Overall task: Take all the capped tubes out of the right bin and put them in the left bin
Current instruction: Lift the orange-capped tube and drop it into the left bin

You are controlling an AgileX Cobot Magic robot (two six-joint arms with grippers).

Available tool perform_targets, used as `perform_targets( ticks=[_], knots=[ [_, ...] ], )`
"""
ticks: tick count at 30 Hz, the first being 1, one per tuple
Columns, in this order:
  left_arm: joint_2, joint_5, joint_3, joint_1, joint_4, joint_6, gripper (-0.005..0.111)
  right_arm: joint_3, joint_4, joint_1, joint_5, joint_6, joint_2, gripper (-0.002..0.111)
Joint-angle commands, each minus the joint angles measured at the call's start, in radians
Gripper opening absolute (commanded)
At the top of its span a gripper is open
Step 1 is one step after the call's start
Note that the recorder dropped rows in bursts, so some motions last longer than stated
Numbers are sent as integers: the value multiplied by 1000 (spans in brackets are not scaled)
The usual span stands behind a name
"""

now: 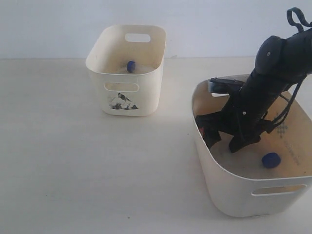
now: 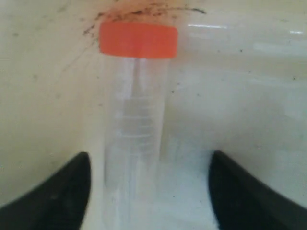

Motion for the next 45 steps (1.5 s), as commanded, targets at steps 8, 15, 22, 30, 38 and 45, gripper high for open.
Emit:
perform_targets(
  ticks=[8,15,22,30,38,45],
  knots=[
    [0,-3,-4,-1,-3,-10,4,-2,65,18,3,13,30,0],
    [0,-3,-4,-1,-3,-10,4,-2,-69,18,135,33,-60,0],
    [0,-3,-4,-1,-3,-10,4,-2,-97,18,155,51,-282,0],
    [0,-3,-4,-1,-3,-10,4,-2,21,18,8,-71,-517,0],
    [0,-3,-4,-1,-3,-10,4,-11,798,18,-162,-788,-462,0],
    [0,-3,-4,-1,-3,-10,4,-243,915,44,-64,-847,-235,0]
  ],
)
